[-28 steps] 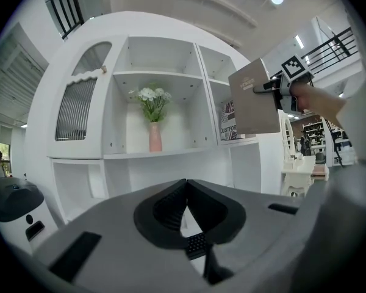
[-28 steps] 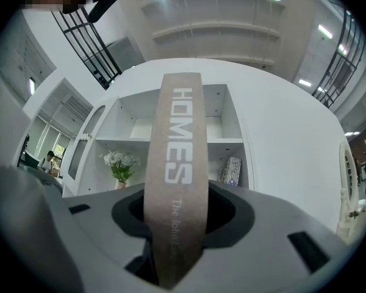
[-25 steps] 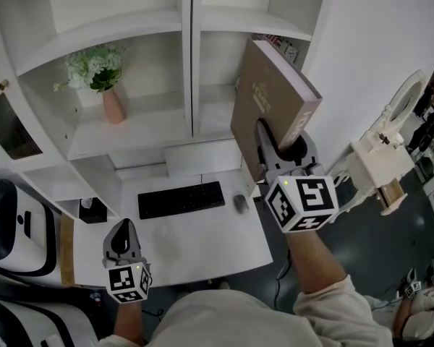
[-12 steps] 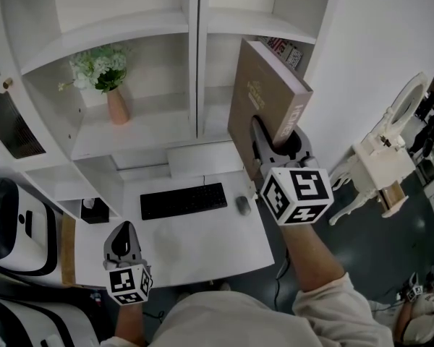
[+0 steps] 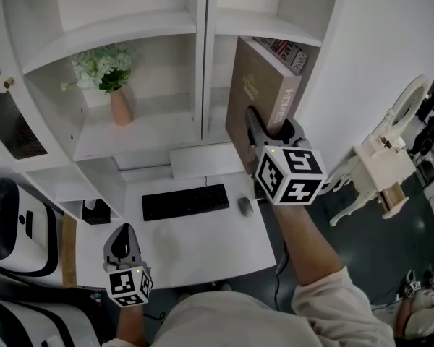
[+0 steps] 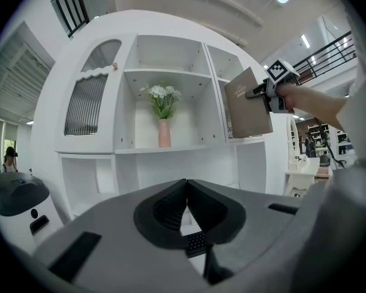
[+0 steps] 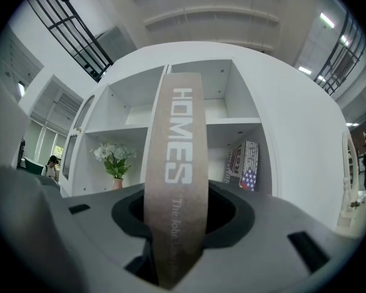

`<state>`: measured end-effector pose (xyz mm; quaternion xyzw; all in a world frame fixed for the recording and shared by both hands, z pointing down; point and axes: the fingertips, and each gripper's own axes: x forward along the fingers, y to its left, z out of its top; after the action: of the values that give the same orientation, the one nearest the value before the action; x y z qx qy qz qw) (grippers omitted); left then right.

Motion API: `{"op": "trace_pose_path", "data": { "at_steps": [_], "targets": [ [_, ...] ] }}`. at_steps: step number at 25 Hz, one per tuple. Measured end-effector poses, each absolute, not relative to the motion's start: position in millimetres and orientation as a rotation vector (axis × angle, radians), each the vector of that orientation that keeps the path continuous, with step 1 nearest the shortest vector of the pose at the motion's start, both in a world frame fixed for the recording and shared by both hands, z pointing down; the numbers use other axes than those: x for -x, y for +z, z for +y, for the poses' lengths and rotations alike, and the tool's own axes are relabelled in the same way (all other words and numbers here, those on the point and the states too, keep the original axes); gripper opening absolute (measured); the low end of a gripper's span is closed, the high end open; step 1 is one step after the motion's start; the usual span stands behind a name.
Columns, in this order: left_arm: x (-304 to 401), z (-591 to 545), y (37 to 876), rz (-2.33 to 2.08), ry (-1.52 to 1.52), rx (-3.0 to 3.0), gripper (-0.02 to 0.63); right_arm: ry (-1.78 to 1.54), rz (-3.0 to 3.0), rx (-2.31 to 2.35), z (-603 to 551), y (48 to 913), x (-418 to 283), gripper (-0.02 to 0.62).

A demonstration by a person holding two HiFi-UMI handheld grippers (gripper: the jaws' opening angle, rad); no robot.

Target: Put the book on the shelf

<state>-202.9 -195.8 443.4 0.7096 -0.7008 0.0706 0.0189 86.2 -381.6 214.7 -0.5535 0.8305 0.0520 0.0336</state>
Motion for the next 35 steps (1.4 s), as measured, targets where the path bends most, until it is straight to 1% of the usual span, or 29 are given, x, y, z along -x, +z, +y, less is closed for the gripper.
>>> {"op": "trace_pose_path", "data": {
  "at_steps": [13,35],
  "targets": [
    [229,-198,446,-2.223,0.216,-2.135,0.005,0.164,2.528,1.746,-426,217,-73,0.181],
    [254,-205,455,-2.282,0.241,-2.026,0.005,0.154,2.479,1.786,-503,216,-51,0.181]
  ]
}}
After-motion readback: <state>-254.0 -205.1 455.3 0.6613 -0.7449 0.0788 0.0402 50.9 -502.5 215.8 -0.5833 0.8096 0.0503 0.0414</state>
